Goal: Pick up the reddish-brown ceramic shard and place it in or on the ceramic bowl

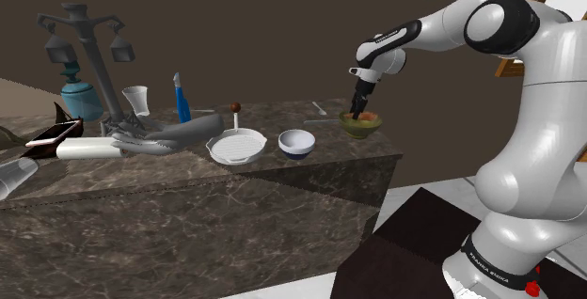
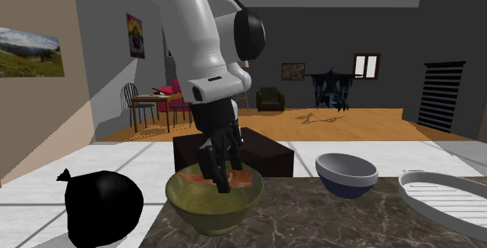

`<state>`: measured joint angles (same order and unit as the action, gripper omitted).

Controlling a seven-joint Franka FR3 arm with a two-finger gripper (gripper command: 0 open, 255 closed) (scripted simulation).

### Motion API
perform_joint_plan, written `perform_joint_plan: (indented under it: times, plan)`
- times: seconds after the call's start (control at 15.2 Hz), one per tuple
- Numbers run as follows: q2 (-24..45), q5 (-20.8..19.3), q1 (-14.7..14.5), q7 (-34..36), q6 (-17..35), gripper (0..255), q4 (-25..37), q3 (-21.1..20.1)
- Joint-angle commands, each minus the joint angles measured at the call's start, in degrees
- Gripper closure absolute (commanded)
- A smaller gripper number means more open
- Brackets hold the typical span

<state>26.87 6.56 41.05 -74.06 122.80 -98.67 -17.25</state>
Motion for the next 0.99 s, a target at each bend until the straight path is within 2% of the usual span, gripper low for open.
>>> perform_joint_plan:
  times: [0.0,0.2,0.26,0.59,0.86,0.92]
  plan:
    - [0.01,0.0,0.0,0.0,0.05,255,-0.02,0.0]
    - [0.01,0.0,0.0,0.0,0.04,255,-0.02,0.0]
    - [0.01,0.0,0.0,0.0,0.04,0,-0.02,0.0]
    - [0.01,0.0,0.0,0.0,0.04,0,-0.02,0.0]
    - [-2.82,0.42,1.02,-0.24,-6.14,0,3.27,-0.04]
    - [-2.82,0.42,1.02,-0.24,-6.14,0,3.27,-0.04]
